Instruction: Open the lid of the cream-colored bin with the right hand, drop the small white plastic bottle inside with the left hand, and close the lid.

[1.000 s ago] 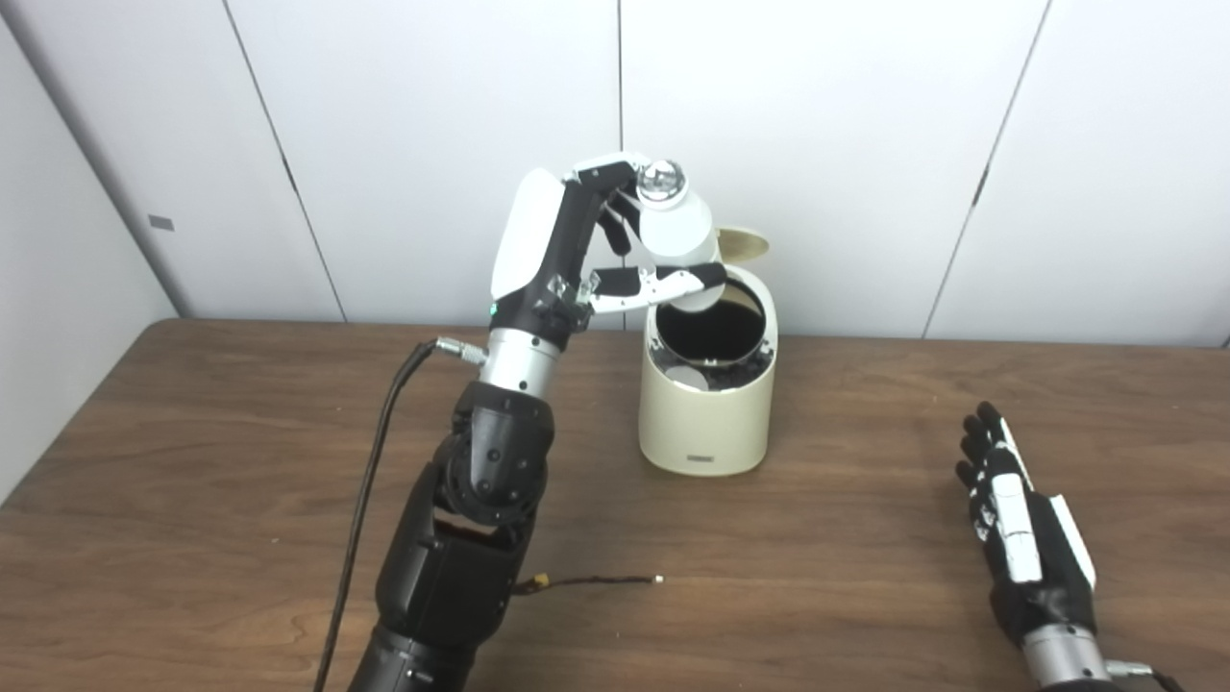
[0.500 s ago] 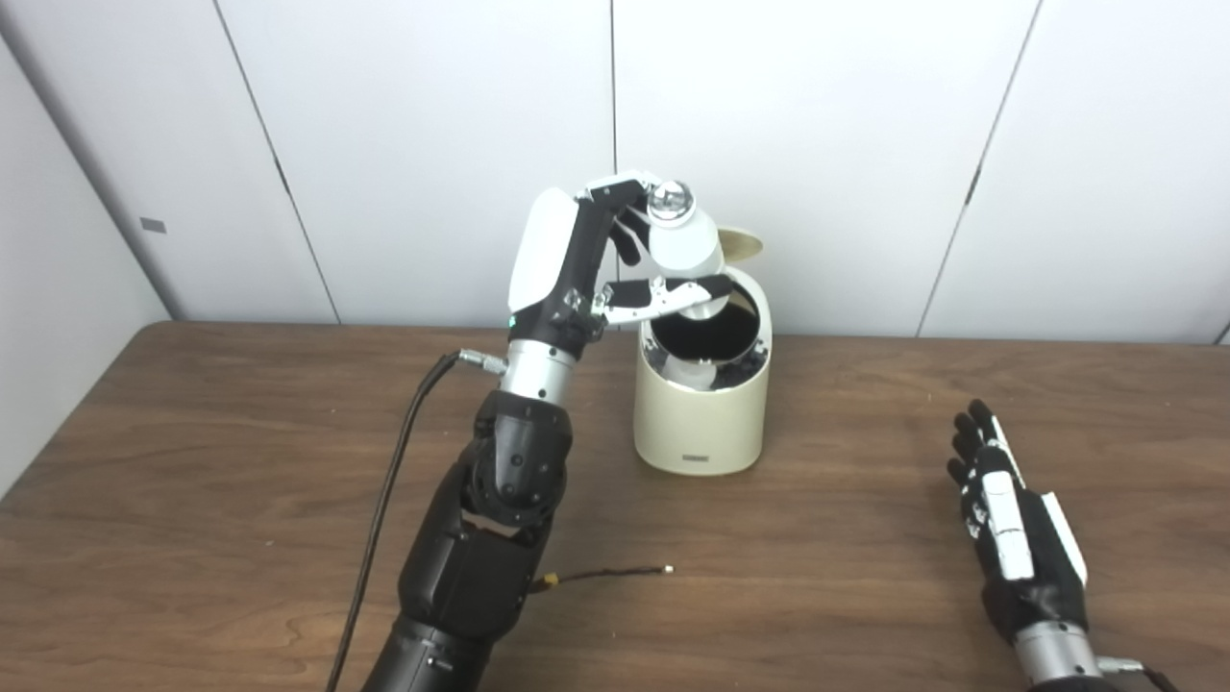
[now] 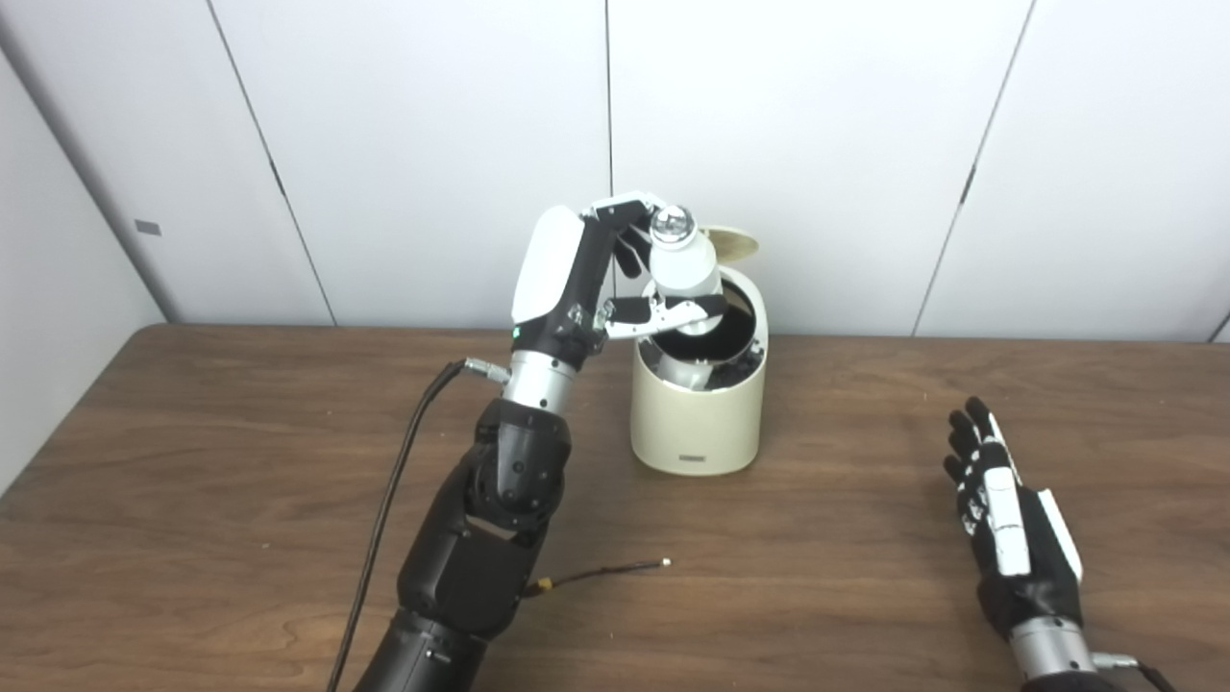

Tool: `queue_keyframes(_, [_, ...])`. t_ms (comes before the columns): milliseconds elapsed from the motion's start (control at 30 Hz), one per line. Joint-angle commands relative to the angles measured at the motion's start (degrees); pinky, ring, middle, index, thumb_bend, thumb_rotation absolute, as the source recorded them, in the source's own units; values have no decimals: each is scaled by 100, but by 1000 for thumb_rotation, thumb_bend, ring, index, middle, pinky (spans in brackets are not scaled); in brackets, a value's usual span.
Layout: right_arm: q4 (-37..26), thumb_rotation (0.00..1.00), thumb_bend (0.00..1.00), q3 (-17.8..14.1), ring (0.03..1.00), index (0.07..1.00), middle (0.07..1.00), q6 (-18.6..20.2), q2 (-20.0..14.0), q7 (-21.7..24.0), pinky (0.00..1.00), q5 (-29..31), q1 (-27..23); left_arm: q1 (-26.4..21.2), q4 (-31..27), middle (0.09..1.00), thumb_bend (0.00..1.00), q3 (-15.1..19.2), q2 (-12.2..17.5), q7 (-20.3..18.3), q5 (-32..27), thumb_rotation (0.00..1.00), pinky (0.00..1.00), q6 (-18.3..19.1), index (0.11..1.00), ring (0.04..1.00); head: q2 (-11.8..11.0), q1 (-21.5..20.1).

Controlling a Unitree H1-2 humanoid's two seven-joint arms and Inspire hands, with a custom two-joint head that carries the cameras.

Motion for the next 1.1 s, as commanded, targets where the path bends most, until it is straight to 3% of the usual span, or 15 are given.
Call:
queue_keyframes(0, [177, 979, 612, 51, 1000, 991, 984, -277, 128, -3, 1000, 42, 24, -346, -23, 505, 475, 12, 70, 201, 101, 0, 339, -171, 482, 427, 2, -4])
queue_keyframes(1067, [301, 975, 616, 26, 1000, 995, 989, -404, 194, -40, 1000, 60, -22, -468, 959, 507, 474, -81, 109, 788, 170, 0, 332, -857, 495, 430, -27, -4])
